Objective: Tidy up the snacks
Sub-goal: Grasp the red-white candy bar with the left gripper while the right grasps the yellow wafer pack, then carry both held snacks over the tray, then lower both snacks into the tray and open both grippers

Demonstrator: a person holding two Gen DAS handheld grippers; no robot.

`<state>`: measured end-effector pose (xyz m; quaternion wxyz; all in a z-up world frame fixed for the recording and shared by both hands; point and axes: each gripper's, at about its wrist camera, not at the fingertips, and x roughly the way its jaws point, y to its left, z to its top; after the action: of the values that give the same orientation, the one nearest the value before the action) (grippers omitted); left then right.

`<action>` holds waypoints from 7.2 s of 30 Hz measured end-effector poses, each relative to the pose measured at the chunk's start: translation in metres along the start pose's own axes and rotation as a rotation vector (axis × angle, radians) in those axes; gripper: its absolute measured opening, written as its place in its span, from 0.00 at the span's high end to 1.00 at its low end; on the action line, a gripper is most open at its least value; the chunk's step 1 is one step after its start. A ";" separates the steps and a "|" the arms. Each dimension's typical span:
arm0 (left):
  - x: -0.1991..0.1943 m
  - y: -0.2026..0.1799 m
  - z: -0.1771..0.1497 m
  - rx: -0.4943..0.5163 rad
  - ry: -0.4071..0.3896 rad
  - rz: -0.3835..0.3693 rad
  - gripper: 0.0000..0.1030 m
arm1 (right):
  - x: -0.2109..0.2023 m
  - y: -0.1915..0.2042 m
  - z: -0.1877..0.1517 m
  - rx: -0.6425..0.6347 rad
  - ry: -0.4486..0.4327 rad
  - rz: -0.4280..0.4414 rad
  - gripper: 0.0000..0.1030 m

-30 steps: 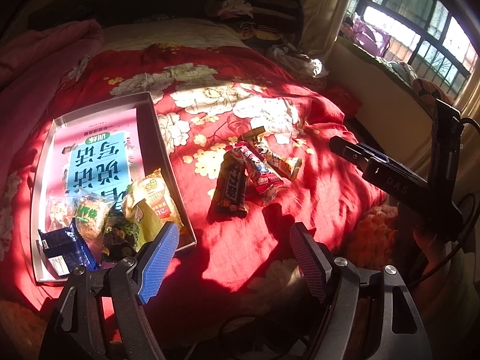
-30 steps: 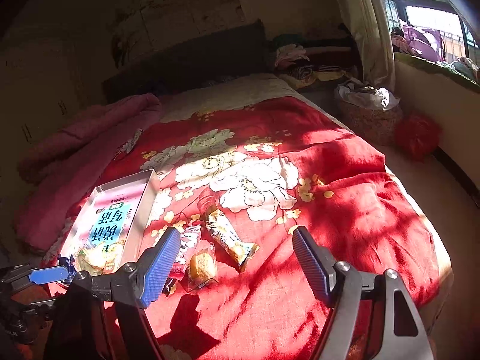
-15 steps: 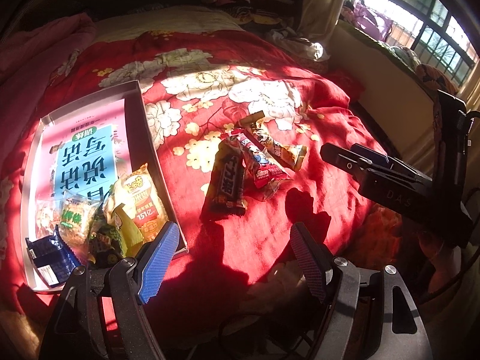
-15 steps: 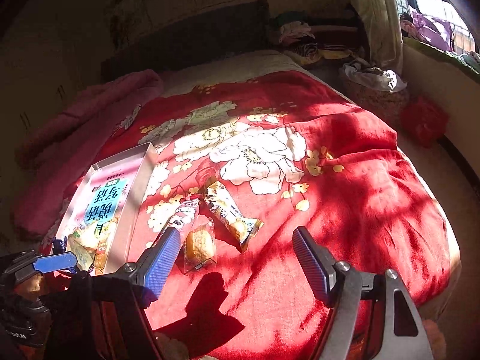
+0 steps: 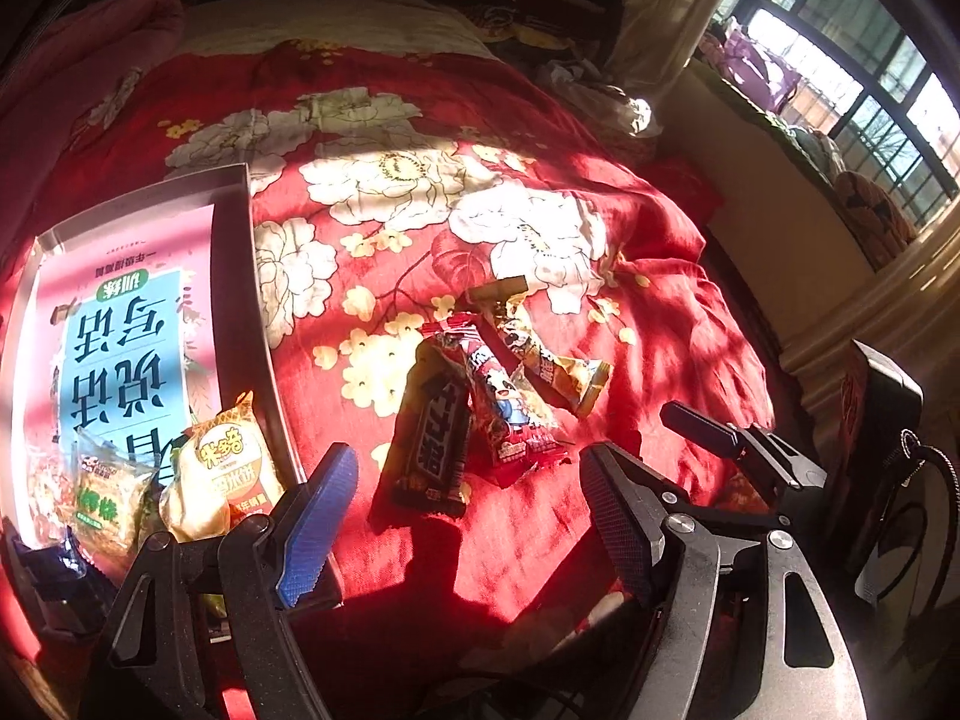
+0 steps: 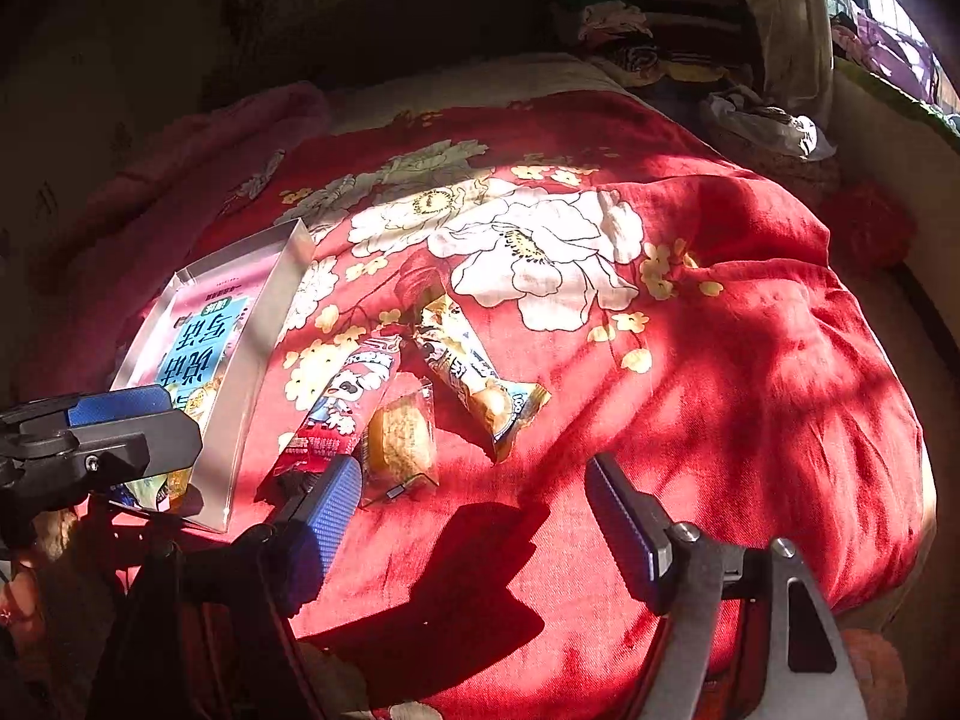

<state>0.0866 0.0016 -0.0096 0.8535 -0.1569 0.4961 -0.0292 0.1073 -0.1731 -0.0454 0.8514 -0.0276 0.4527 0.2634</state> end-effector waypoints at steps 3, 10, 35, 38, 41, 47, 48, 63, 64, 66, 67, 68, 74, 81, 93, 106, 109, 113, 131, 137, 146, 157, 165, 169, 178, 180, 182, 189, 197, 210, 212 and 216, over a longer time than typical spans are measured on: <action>0.012 0.003 0.010 -0.027 0.021 -0.020 0.24 | 0.011 0.005 -0.002 -0.020 0.034 0.005 0.26; 0.042 0.008 0.025 -0.077 0.096 -0.083 0.41 | 0.026 0.016 -0.004 -0.066 0.069 0.014 0.26; 0.101 0.003 0.050 -0.017 0.204 -0.023 0.74 | 0.051 0.017 -0.001 -0.068 0.085 0.065 0.42; 0.105 0.015 0.054 -0.045 0.214 -0.034 0.74 | 0.051 0.018 -0.001 -0.069 0.084 0.075 0.47; 0.107 0.022 0.056 -0.064 0.216 -0.040 0.74 | 0.051 0.023 -0.001 -0.098 0.084 0.074 0.52; 0.111 0.024 0.058 -0.078 0.220 -0.047 0.74 | 0.058 0.040 -0.001 -0.197 0.093 0.031 0.53; 0.113 0.023 0.058 -0.076 0.222 -0.043 0.73 | 0.061 0.043 0.000 -0.217 0.090 0.020 0.53; 0.124 0.025 0.064 -0.118 0.212 -0.052 0.75 | 0.072 0.018 0.017 -0.126 0.087 0.116 0.65; 0.122 0.025 0.064 -0.123 0.203 -0.055 0.75 | 0.071 0.015 0.017 -0.105 0.085 0.134 0.65; 0.117 0.025 0.064 -0.124 0.184 -0.064 0.75 | 0.067 0.009 0.018 -0.064 0.080 0.181 0.65; 0.114 0.025 0.063 -0.123 0.178 -0.067 0.75 | 0.065 0.007 0.018 -0.044 0.076 0.204 0.65; 0.111 0.026 0.063 -0.125 0.172 -0.075 0.75 | 0.063 0.004 0.018 -0.026 0.072 0.227 0.65; 0.085 0.029 0.059 -0.135 0.128 -0.097 0.75 | 0.050 -0.001 0.019 0.032 0.026 0.310 0.65; 0.051 0.041 0.044 -0.150 0.083 -0.090 0.75 | 0.036 0.006 0.018 0.002 -0.028 0.332 0.65; -0.010 0.072 0.024 -0.175 -0.012 -0.023 0.75 | 0.013 0.027 0.016 -0.072 -0.096 0.344 0.65; -0.057 0.108 0.005 -0.237 -0.096 0.037 0.75 | -0.002 0.047 0.013 -0.131 -0.138 0.359 0.65; -0.066 0.118 0.000 -0.253 -0.112 0.047 0.75 | -0.007 0.051 0.011 -0.123 -0.149 0.375 0.65; -0.075 0.129 -0.007 -0.276 -0.125 0.058 0.75 | -0.014 0.062 0.009 -0.146 -0.155 0.386 0.65; -0.122 0.183 -0.045 -0.359 -0.194 0.144 0.75 | -0.026 0.112 0.001 -0.224 -0.152 0.434 0.65; -0.133 0.200 -0.055 -0.377 -0.215 0.198 0.75 | -0.029 0.129 -0.002 -0.254 -0.152 0.446 0.65; -0.143 0.213 -0.061 -0.384 -0.264 0.265 0.75 | -0.032 0.149 -0.004 -0.286 -0.145 0.460 0.65; -0.139 0.216 -0.059 -0.314 -0.302 0.364 0.75 | -0.032 0.162 -0.005 -0.304 -0.136 0.462 0.65; -0.129 0.219 -0.058 -0.306 -0.298 0.364 0.75 | -0.030 0.168 -0.001 -0.295 -0.134 0.462 0.65; -0.122 0.219 -0.058 -0.296 -0.292 0.361 0.75 | -0.028 0.174 0.000 -0.305 -0.130 0.462 0.65; -0.108 0.221 -0.056 -0.273 -0.280 0.319 0.75 | -0.016 0.186 -0.003 -0.324 -0.099 0.455 0.65; -0.104 0.222 -0.056 -0.273 -0.273 0.310 0.75 | -0.013 0.188 -0.004 -0.328 -0.092 0.452 0.65; -0.102 0.224 -0.056 -0.270 -0.270 0.306 0.75 | -0.011 0.191 -0.005 -0.332 -0.086 0.452 0.65; -0.094 0.225 -0.052 -0.255 -0.259 0.286 0.75 | 0.002 0.203 -0.004 -0.351 -0.066 0.452 0.65; -0.087 0.231 -0.050 -0.254 -0.250 0.277 0.75 | 0.019 0.223 -0.005 -0.397 -0.038 0.446 0.65; -0.078 0.233 -0.048 -0.245 -0.231 0.280 0.75 | 0.042 0.231 -0.007 -0.442 -0.018 0.360 0.64; -0.077 0.232 -0.048 -0.241 -0.228 0.282 0.75 | 0.043 0.231 -0.008 -0.447 -0.018 0.352 0.64; -0.075 0.232 -0.048 -0.238 -0.224 0.285 0.75 | 0.042 0.232 -0.009 -0.457 -0.024 0.348 0.64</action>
<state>-0.0168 0.2254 -0.0380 0.8741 -0.1872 0.4154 0.1685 0.0098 0.0414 -0.0395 0.7704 -0.1375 0.3696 0.5009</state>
